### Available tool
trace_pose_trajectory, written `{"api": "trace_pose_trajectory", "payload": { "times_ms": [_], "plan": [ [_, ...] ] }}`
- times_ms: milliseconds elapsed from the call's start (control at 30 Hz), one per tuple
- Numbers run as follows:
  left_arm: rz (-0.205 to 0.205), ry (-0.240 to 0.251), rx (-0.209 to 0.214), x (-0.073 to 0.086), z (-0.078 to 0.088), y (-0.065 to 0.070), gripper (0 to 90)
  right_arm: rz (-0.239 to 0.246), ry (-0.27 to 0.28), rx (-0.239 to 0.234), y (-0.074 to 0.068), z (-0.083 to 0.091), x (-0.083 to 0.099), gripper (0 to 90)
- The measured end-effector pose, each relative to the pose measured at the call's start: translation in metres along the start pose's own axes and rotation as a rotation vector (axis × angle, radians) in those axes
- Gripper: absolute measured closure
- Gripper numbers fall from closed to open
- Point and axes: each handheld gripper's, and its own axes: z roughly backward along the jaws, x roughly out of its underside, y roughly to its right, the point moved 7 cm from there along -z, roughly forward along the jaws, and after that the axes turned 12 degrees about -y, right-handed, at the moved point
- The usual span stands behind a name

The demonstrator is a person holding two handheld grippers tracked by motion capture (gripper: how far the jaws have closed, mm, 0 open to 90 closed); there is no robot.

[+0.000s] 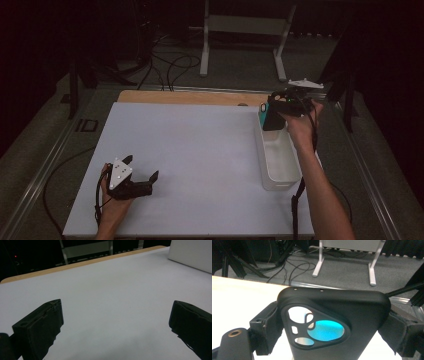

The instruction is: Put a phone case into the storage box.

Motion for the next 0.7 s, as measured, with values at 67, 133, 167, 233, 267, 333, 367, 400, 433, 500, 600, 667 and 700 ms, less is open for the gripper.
{"api": "trace_pose_trajectory", "payload": {
  "times_ms": [67, 133, 167, 233, 267, 333, 367, 400, 433, 500, 600, 667, 700],
  "plan": [
    [0.0, 0.0, -0.001, 0.0, 0.0, 0.0, 0.0, 0.001, -0.013, 0.0, -0.002, -0.006, 0.004, 13.3],
    [0.001, 0.0, -0.001, 0.0, 0.0, -0.001, 0.0, 0.003, -0.023, 0.0, -0.003, -0.01, 0.007, 13.3],
    [0.001, 0.0, -0.001, 0.0, 0.0, -0.001, 0.0, 0.002, -0.026, 0.0, -0.004, -0.012, 0.008, 13.3],
    [0.002, 0.0, 0.0, 0.0, 0.0, 0.0, 0.0, 0.002, -0.035, -0.004, -0.006, -0.016, 0.011, 13.3],
    [0.002, 0.0, 0.0, 0.0, 0.0, 0.0, 0.0, 0.002, -0.038, -0.004, -0.007, -0.017, 0.012, 13.3],
    [0.001, 0.001, 0.0, 0.0, 0.0, 0.0, 0.0, 0.002, -0.047, 0.0, -0.007, -0.02, 0.014, 13.2],
    [0.0, 0.001, 0.0, 0.0, 0.0, 0.0, 0.0, 0.004, -0.05, 0.001, -0.007, -0.022, 0.015, 13.2],
    [0.001, 0.0, -0.001, 0.0, 0.0, -0.001, 0.0, 0.003, -0.054, 0.003, -0.007, -0.024, 0.016, 13.2],
    [0.002, 0.001, -0.002, 0.0, 0.0, -0.001, 0.0, 0.002, -0.056, 0.003, -0.007, -0.025, 0.017, 13.2],
    [0.004, 0.004, -0.001, 0.0, 0.0, -0.001, 0.0, -0.007, -0.06, 0.002, -0.006, -0.028, 0.019, 13.2],
    [0.002, 0.001, -0.002, 0.0, 0.0, -0.001, 0.0, -0.014, -0.066, 0.002, -0.005, -0.031, 0.021, 13.2],
    [0.002, 0.001, -0.002, 0.0, 0.0, -0.001, 0.0, -0.023, -0.071, 0.0, -0.004, -0.034, 0.023, 13.2],
    [0.001, 0.002, -0.002, 0.0, 0.0, 0.0, 0.0, -0.026, -0.072, 0.0, -0.004, -0.035, 0.024, 13.2]
  ]
}}
